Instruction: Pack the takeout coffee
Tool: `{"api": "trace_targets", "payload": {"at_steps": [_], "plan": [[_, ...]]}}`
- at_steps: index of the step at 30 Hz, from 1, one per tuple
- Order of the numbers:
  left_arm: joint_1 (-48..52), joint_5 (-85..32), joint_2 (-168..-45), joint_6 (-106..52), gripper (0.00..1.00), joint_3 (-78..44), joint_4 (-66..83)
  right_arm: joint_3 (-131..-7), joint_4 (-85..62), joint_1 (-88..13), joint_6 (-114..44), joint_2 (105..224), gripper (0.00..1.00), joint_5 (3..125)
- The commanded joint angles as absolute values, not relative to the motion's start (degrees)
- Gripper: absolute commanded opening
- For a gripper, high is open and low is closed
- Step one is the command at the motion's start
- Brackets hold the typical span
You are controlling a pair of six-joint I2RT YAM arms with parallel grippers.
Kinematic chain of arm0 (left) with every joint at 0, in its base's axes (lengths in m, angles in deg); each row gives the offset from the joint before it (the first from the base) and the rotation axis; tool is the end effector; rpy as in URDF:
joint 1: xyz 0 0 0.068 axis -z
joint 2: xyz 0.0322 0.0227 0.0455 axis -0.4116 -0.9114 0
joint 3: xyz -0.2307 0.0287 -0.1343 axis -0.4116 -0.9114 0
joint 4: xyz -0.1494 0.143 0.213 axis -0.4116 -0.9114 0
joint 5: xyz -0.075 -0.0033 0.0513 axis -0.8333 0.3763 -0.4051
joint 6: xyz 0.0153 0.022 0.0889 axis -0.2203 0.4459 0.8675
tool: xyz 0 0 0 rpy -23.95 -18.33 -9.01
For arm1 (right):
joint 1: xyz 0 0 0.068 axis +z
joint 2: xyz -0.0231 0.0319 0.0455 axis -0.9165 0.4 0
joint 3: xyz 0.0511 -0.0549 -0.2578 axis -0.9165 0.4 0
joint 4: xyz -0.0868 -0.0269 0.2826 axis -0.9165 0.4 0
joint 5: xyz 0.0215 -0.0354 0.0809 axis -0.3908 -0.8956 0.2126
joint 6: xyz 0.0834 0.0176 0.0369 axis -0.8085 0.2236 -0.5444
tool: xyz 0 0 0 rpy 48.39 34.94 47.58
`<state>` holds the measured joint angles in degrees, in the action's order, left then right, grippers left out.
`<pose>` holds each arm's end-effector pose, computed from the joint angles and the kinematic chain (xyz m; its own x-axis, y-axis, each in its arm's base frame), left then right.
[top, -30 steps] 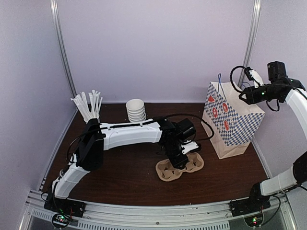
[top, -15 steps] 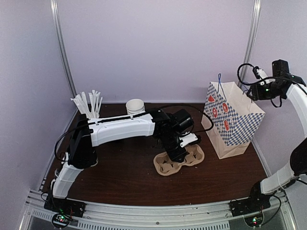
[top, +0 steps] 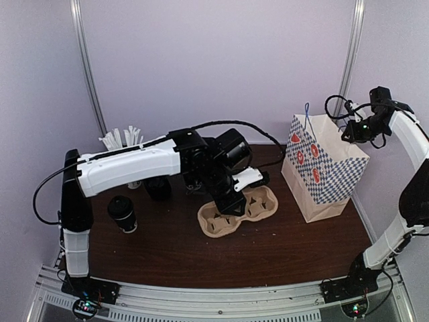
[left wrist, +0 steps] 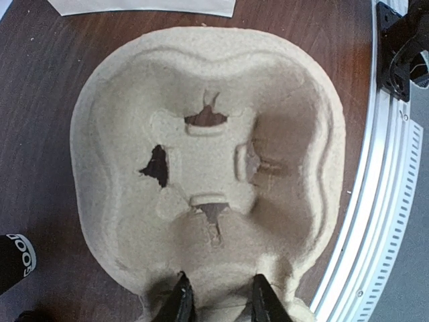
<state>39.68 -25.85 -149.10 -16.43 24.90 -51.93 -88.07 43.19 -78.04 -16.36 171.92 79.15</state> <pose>0.2098 -0.4545 0.2455 -0.4061 0.7876 -0.4635 0.9098 0.3962 -0.1238 0.3850 -0.0457 0.3478 -0.7131 -0.0490 -0.6993 -0.2174 0.9638 0.1542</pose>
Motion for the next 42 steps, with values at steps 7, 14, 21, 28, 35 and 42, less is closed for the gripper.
{"api": "trace_targets", "payload": {"at_steps": [7,14,21,28,35,42], "plan": [[36.1,-21.6,-133.6,-12.0,0.26,23.0,-57.1,-95.2,48.6,-76.8,-14.1,175.2,0.00,100.1],[33.5,-14.5,-127.4,-10.2,0.26,27.1,-61.9,-97.5,55.1,-66.8,-9.2,171.8,0.00,105.4],[31.1,-11.8,-120.6,-9.3,0.28,31.1,-64.6,-98.1,60.6,-52.4,-5.4,171.9,0.00,111.5],[31.2,-13.4,-117.9,-9.8,0.28,36.1,-66.8,-105.5,64.4,-41.1,-4.5,177.4,0.00,115.3],[31.1,-20.7,-115.4,-9.2,0.28,37.5,-63.6,-110.7,66.3,-33.8,-2.2,186.4,0.00,115.5],[31.1,-22.6,-114.5,-8.6,0.28,35.6,-61.3,-116.7,68.1,-29.8,-0.2,193.7,0.00,113.8]]}}
